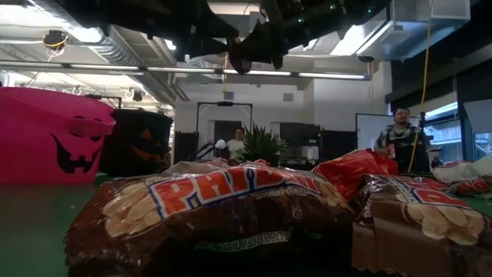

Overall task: Sort candy
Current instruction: Put the brown chocolate into the black bucket

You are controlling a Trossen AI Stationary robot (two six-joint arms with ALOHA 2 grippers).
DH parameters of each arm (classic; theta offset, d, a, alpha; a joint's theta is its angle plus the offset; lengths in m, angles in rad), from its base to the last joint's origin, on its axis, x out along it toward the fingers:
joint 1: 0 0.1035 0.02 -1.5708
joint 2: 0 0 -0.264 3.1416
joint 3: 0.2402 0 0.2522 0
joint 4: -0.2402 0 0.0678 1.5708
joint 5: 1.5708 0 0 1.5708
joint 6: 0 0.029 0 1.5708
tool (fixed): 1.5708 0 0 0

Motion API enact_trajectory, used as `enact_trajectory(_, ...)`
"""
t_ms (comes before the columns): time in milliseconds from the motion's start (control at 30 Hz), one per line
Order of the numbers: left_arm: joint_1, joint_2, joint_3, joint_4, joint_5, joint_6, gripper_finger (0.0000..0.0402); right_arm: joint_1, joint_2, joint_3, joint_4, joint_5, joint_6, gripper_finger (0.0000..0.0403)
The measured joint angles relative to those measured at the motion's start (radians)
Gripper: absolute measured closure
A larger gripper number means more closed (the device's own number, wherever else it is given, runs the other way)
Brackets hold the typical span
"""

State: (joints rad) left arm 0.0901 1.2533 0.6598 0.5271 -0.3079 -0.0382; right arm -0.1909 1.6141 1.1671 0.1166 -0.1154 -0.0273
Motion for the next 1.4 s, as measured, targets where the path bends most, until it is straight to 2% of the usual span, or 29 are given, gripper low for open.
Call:
enact_trajectory(200, -0.003, -0.001, 0.000, 0.014, -0.087, 0.025, 0.0203, 0.002, 0.005, 0.000, -0.013, -0.013, 0.000, 0.0331)
enact_trajectory(633, -0.018, -0.001, 0.000, 0.008, -0.096, 0.107, 0.0391, 0.002, 0.005, 0.000, -0.010, -0.009, -0.003, 0.0331)
enact_trajectory(833, -0.018, -0.012, 0.001, 0.002, -0.124, 0.131, 0.0399, 0.002, -0.010, 0.000, -0.016, -0.012, -0.033, 0.0316)
enact_trajectory(1033, -0.015, -0.105, 0.002, -0.093, -0.222, 0.192, 0.0401, 0.002, -0.053, 0.000, -0.069, 0.004, -0.063, 0.0229)
enact_trajectory(1200, -0.013, -0.244, 0.034, -0.382, -0.408, 0.226, 0.0401, 0.002, -0.113, 0.000, -0.163, 0.129, -0.080, 0.0162)
enact_trajectory(1300, 0.009, -0.328, 0.049, -0.553, -0.495, 0.206, 0.0401, 0.002, -0.137, 0.000, -0.204, 0.195, -0.087, 0.0145)
enact_trajectory(1400, 0.064, -0.405, 0.050, -0.701, -0.514, 0.153, 0.0401, 0.001, -0.143, 0.000, -0.220, 0.211, -0.089, 0.0142)
